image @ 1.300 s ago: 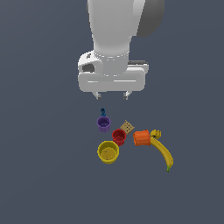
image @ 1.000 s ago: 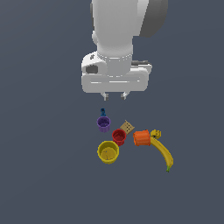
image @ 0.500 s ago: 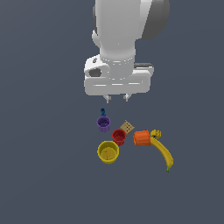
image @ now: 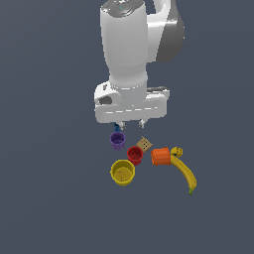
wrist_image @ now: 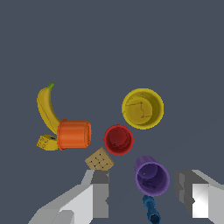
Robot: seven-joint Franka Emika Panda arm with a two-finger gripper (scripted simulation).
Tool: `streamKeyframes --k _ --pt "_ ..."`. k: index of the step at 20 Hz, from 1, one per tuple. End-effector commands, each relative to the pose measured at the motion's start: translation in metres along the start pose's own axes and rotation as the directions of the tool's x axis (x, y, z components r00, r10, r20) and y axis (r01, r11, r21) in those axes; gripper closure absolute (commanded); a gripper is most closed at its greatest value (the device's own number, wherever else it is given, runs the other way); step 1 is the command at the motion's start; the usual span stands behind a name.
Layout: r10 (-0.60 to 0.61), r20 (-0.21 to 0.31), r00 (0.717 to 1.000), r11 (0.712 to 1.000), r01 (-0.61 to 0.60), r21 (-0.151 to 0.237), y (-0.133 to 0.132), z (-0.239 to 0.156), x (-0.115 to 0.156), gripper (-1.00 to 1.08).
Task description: Pick up a designated object from a clutter of objects.
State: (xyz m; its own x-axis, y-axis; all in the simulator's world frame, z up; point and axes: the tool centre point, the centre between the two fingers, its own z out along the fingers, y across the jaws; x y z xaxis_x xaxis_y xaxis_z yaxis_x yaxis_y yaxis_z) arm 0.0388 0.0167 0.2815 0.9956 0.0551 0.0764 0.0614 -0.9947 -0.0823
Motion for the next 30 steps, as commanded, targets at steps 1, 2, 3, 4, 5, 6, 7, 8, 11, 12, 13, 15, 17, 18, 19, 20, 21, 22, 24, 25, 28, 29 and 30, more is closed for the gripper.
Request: streamKeyframes --k 1,2,3,4,5,6,7,8,11,12,13,15,17,18,19,20,21,22,24,25,28,29,30 --pt "-0.003 -0.023 1.0 1.0 0.003 0.017 0.004 0.014 0.007 -0.2" --pt "-0.003 -0.034 0.999 1.0 0.004 0.025 0.006 0.02 0.01 -0.2" --pt "-0.003 -0.046 0.999 0.999 0.004 0.032 0.008 0.027 0.014 -0.2" --pt "-0.003 -0.057 0.998 0.999 0.005 0.038 0.01 0.033 0.017 -0.2" --pt "-0.002 -0.069 0.998 0.999 0.005 0.045 0.012 0.039 0.02 -0.2" --pt "0.0 -0.081 0.997 0.999 0.004 0.051 0.015 0.046 0.022 -0.2" --pt "0.002 -0.093 0.996 0.998 0.004 0.056 0.017 0.052 0.025 -0.2" --pt "0.004 -0.105 0.994 0.998 0.002 0.061 0.02 0.059 0.027 -0.2" --pt "0.013 -0.14 0.99 0.997 -0.003 0.072 0.03 0.078 0.034 -0.2" --pt "0.017 -0.152 0.988 0.997 -0.005 0.075 0.033 0.084 0.036 -0.2" --pt "0.021 -0.163 0.986 0.997 -0.008 0.078 0.037 0.09 0.037 -0.2" --pt "0.03 -0.186 0.982 0.997 -0.015 0.081 0.044 0.103 0.04 -0.2" --pt "0.04 -0.208 0.977 0.996 -0.023 0.082 0.052 0.115 0.042 -0.2" --pt "0.046 -0.219 0.975 0.996 -0.028 0.082 0.056 0.121 0.042 -0.2" --pt "0.051 -0.229 0.972 0.996 -0.033 0.081 0.061 0.127 0.043 -0.2" --pt "0.056 -0.239 0.969 0.996 -0.038 0.08 0.065 0.133 0.043 -0.2" --pt "0.061 -0.248 0.967 0.996 -0.043 0.079 0.068 0.138 0.043 -0.2" --pt "0.066 -0.256 0.965 0.996 -0.047 0.077 0.072 0.143 0.043 -0.2" --pt "0.074 -0.27 0.96 0.996 -0.057 0.074 0.079 0.152 0.043 -0.2" --pt "0.078 -0.276 0.958 0.996 -0.061 0.072 0.082 0.156 0.042 -0.2" --pt "0.089 -0.291 0.953 0.995 -0.072 0.066 0.09 0.165 0.041 -0.2" --pt "0.091 -0.295 0.951 0.995 -0.076 0.064 0.092 0.168 0.04 -0.2" --pt "0.094 -0.298 0.95 0.995 -0.079 0.062 0.094 0.17 0.04 -0.2"
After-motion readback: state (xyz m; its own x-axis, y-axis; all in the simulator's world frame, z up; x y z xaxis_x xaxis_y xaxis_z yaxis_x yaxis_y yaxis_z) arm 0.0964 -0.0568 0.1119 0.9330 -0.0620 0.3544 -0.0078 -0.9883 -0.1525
